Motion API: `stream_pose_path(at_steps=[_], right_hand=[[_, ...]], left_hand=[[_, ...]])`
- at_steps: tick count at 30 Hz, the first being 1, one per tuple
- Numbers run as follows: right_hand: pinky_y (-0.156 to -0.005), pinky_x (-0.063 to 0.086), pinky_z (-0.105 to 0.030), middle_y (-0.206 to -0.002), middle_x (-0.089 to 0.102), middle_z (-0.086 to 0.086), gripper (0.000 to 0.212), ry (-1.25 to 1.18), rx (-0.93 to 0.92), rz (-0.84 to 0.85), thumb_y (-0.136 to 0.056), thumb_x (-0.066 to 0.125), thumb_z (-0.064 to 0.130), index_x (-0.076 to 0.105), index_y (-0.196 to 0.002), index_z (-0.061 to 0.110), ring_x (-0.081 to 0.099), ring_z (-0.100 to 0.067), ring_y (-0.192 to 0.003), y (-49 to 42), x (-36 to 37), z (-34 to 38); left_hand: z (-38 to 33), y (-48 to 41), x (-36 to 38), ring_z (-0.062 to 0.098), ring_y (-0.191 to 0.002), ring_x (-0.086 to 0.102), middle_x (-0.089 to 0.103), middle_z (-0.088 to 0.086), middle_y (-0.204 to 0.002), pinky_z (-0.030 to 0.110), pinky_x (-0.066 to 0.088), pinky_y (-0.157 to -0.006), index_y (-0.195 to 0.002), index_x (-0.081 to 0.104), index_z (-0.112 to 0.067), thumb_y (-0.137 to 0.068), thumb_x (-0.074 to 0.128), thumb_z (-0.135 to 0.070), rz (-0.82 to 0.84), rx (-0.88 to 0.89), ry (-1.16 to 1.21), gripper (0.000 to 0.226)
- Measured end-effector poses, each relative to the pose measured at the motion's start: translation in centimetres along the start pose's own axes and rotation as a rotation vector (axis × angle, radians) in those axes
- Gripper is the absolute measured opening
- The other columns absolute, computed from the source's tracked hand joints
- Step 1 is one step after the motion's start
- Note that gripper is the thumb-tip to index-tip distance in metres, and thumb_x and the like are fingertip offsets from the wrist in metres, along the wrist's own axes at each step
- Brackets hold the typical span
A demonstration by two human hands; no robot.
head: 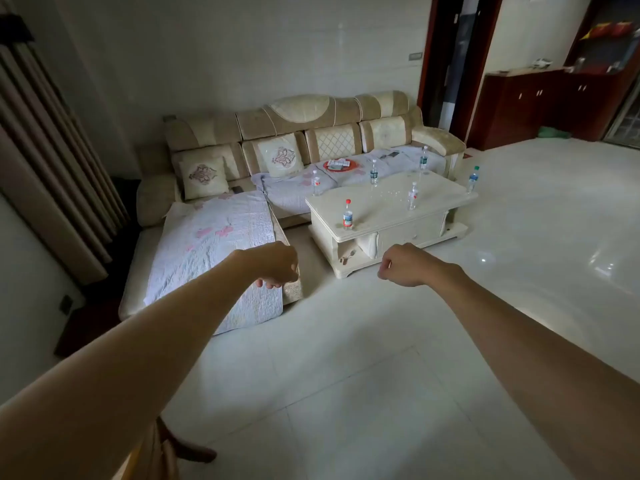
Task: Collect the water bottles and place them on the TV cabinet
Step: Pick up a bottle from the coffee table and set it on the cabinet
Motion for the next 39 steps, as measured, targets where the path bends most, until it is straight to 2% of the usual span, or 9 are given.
stream_pose_path(at_steps=[8,13,16,23,26,29,31,33,39], right_hand=[[-0.082,0.051,-0.035,-0.096,0.067,-0.009,0.021,-0.014,0.03,0.028,-0.084,0.058,0.028,0.07,-0.092,0.012,0.062,-0.027,-0.091,-6.2,0.9,1.4],[-0.082,0.052,-0.036,-0.094,0.067,-0.01,0.024,-0.001,0.081,0.051,-0.084,0.057,0.03,0.07,-0.091,0.011,0.064,-0.028,-0.089,-12.5,1.5,2.5],[-0.08,0.053,-0.036,-0.092,0.068,-0.012,0.025,0.017,0.11,0.072,-0.083,0.055,0.026,0.069,-0.088,0.006,0.065,-0.03,-0.088,-15.7,1.9,3.3],[-0.084,0.054,-0.04,-0.092,0.068,-0.01,0.025,0.043,0.125,0.074,-0.081,0.054,0.03,0.067,-0.084,0.009,0.064,-0.028,-0.09,-22.0,2.7,4.0],[-0.086,0.054,-0.04,-0.096,0.068,-0.01,0.026,0.042,0.136,0.078,-0.083,0.053,0.03,0.068,-0.088,0.009,0.064,-0.028,-0.09,-24.3,2.8,3.5],[-0.083,0.053,-0.041,-0.097,0.069,-0.015,0.03,0.024,0.146,0.075,-0.083,0.053,0.027,0.068,-0.092,0.002,0.064,-0.033,-0.093,-26.9,2.5,2.4],[-0.08,0.053,-0.038,-0.095,0.069,-0.016,0.031,0.02,0.146,0.075,-0.082,0.053,0.026,0.067,-0.092,0.0,0.065,-0.033,-0.092,-28.9,2.3,1.3],[-0.075,0.053,-0.036,-0.093,0.069,-0.015,0.03,0.015,0.143,0.082,-0.081,0.053,0.026,0.067,-0.089,0.001,0.065,-0.03,-0.087,-31.1,2.0,0.0],[-0.082,0.053,-0.036,-0.092,0.069,-0.009,0.021,-0.027,0.086,0.09,-0.084,0.054,0.027,0.068,-0.085,0.011,0.064,-0.027,-0.088,-38.8,0.4,-3.8]], left_hand=[[4.1,-6.1,-1.2,0.031,-0.078,0.074,0.074,0.013,-0.085,0.039,0.063,-0.07,-0.095,0.064,-0.014,-0.095,0.051,-0.024,-0.004,0.033,-0.01,0.016],[8.1,-11.6,-2.6,0.024,-0.088,0.07,0.074,0.01,-0.087,0.036,0.055,-0.086,-0.097,0.068,-0.011,-0.095,0.052,-0.027,-0.076,0.101,-0.024,0.023],[10.7,-14.3,-3.7,0.025,-0.09,0.068,0.069,0.006,-0.088,0.036,0.054,-0.087,-0.102,0.068,-0.009,-0.096,0.053,-0.024,-0.072,0.114,-0.017,0.022],[14.0,-19.9,-4.4,0.027,-0.107,0.062,0.065,0.011,-0.118,0.035,0.05,-0.092,-0.118,0.064,-0.012,-0.097,0.053,-0.027,-0.032,0.157,-0.116,0.028],[14.5,-22.6,-4.7,0.027,-0.11,0.061,0.064,0.011,-0.12,0.034,0.048,-0.091,-0.118,0.064,-0.013,-0.098,0.053,-0.028,-0.014,0.167,-0.117,0.028],[15.0,-25.8,-5.1,0.026,-0.096,0.068,0.069,0.01,-0.104,0.038,0.054,-0.089,-0.109,0.066,-0.015,-0.096,0.053,-0.029,0.007,0.169,-0.1,0.023],[15.2,-28.1,-5.5,0.027,-0.081,0.073,0.071,0.009,-0.089,0.042,0.058,-0.083,-0.09,0.064,-0.021,-0.094,0.053,-0.029,0.02,0.169,-0.093,0.014],[15.0,-30.5,-6.1,0.028,-0.076,0.073,0.071,0.009,-0.086,0.041,0.06,-0.077,-0.077,0.057,-0.027,-0.094,0.054,-0.029,0.049,0.166,-0.063,0.018],[13.0,-37.9,-9.4,0.022,-0.107,0.059,0.065,0.005,-0.112,0.03,0.046,-0.088,-0.109,0.068,-0.014,-0.097,0.054,-0.029,-0.016,0.155,-0.051,0.024]])
Point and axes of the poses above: each hand's wrist, its own y-axis away from the middle knuckle, its own x-axis out of the palm, z = x × y, the point moved 4 cm from there along -y, towards the middle knuckle
